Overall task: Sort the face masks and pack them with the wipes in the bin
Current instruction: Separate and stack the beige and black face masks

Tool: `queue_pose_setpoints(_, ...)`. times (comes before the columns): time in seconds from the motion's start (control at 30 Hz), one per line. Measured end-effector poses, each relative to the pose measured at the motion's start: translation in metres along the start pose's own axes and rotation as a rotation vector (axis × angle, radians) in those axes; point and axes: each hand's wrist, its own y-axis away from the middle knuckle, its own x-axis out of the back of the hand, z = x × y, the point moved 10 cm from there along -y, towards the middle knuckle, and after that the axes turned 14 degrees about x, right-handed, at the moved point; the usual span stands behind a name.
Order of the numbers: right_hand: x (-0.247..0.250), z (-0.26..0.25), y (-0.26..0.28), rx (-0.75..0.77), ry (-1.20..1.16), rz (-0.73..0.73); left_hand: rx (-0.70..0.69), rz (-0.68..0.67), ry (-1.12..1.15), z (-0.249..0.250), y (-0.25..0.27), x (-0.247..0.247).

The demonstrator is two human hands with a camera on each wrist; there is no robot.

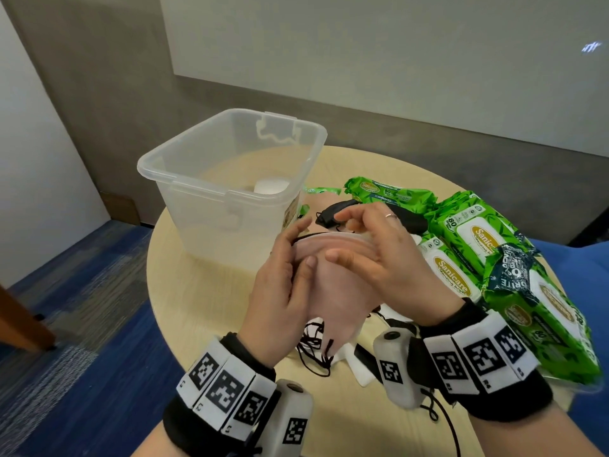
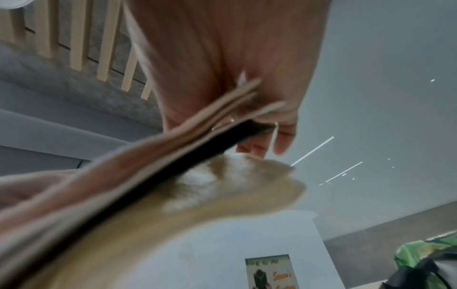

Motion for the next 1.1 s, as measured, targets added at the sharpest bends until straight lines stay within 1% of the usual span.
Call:
queue_pose_setpoints(0.03, -0.006, 0.006, 0.002, -0.041, 0.011, -0.059, -0.008, 0.008, -0.006, 0.001, 0.0, 0.0)
queue_pose_setpoints(0.1, -0.02, 0.013, 0.01, -0.13, -0.096, -0.15, -0.009, 0.004, -0.002, 0.001, 0.001, -0.001)
queue_pose_setpoints(0.13, -0.025, 0.013, 0.012, -0.142, -0.154, -0.165, -0.002, -0.011, 0.009, 0.001, 0.0, -0.003)
queue_pose_setpoints(0.2, -0.027, 0.009, 0.013, -0.128, -0.199, -0.142, 0.01, -0.07, 0.047, -0.002, 0.001, -0.009)
queue_pose_setpoints(0.3, -0.028, 0.007, 0.012, -0.123, -0.203, -0.125, -0.003, -0.131, 0.017, -0.002, 0.004, -0.014)
queue_pose_setpoints(0.37, -0.031, 0.009, 0.013, -0.156, -0.292, -0.118, 0.048, -0.162, 0.021, -0.007, 0.002, -0.013)
queue_pose_setpoints(0.43, -0.029, 0.011, 0.014, -0.168, -0.333, -0.11, 0.109, -0.148, 0.06, -0.012, -0.001, -0.006)
queue_pose_setpoints(0.5, -0.028, 0.016, 0.019, -0.175, -0.357, -0.118, 0.179, -0.091, 0.128, -0.019, -0.005, 0.004)
queue_pose_setpoints(0.6, -0.03, 0.014, 0.023, -0.18, -0.574, -0.107, 0.284, -0.042, 0.207, -0.03, -0.007, 0.012)
queue_pose_setpoints(0.67, -0.027, 0.015, 0.023, -0.159, -0.684, -0.037, 0.273, -0.073, 0.278, -0.031, -0.007, 0.01)
queue_pose_setpoints(0.77, -0.022, 0.018, 0.021, -0.139, -0.651, 0.019, 0.259, -0.164, 0.308, -0.03, -0.007, 0.001)
queue_pose_setpoints(0.83, -0.02, 0.018, 0.02, -0.139, -0.62, 0.025, 0.284, -0.178, 0.308, -0.032, -0.008, -0.002)
queue_pose_setpoints(0.93, -0.023, 0.016, 0.02, -0.182, -0.647, 0.004, 0.329, -0.158, 0.287, -0.033, -0.012, -0.001)
queue_pose_setpoints(1.0, -0.026, 0.017, 0.022, -0.207, -0.671, -0.035, 0.332, -0.133, 0.256, -0.037, -0.014, 0.002)
queue_pose_setpoints(1.1, -0.025, 0.035, 0.029, -0.287, -0.602, -0.018, 0.323, -0.057, 0.182, -0.043, -0.016, 0.014)
